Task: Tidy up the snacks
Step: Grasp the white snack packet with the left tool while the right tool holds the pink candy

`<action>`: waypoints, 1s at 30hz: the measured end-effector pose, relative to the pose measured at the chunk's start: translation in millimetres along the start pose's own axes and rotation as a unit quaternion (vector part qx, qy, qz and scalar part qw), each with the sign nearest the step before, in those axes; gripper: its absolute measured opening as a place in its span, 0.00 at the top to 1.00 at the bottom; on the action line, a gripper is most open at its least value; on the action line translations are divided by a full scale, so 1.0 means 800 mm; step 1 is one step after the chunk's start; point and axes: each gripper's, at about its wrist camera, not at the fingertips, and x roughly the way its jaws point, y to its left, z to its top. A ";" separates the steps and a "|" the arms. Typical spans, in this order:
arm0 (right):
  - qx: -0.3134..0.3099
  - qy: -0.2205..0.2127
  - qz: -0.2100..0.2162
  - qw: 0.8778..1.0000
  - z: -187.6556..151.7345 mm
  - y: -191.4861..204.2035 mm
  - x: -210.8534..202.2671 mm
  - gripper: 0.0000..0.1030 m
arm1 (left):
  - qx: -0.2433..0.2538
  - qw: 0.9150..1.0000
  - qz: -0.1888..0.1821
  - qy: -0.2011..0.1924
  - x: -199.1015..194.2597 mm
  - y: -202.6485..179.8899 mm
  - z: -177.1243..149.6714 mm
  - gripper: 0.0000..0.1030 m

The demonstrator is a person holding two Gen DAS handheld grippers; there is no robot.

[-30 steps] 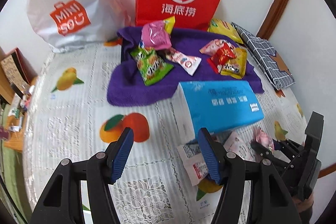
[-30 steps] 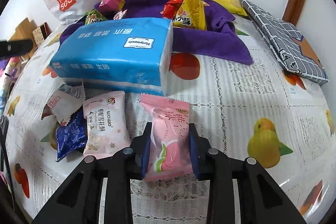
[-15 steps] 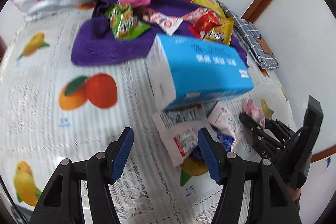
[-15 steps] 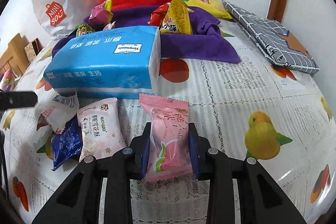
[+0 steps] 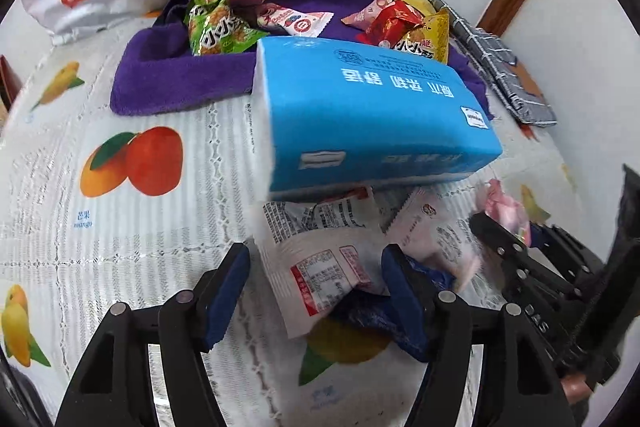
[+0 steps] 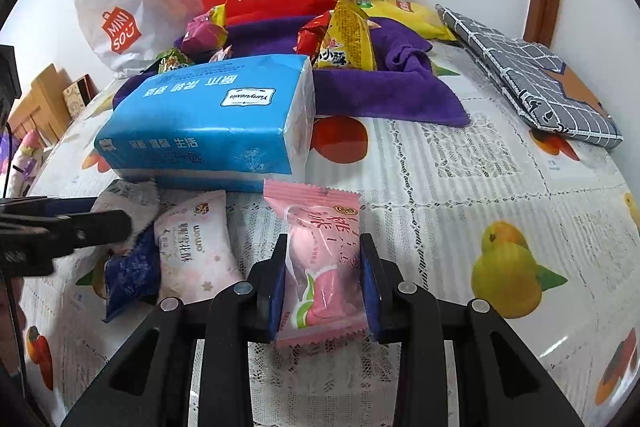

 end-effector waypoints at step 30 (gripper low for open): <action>-0.027 0.001 -0.007 1.000 -0.002 0.000 -0.002 0.63 | 0.018 0.994 0.030 -0.104 -0.007 -0.015 -0.032 0.60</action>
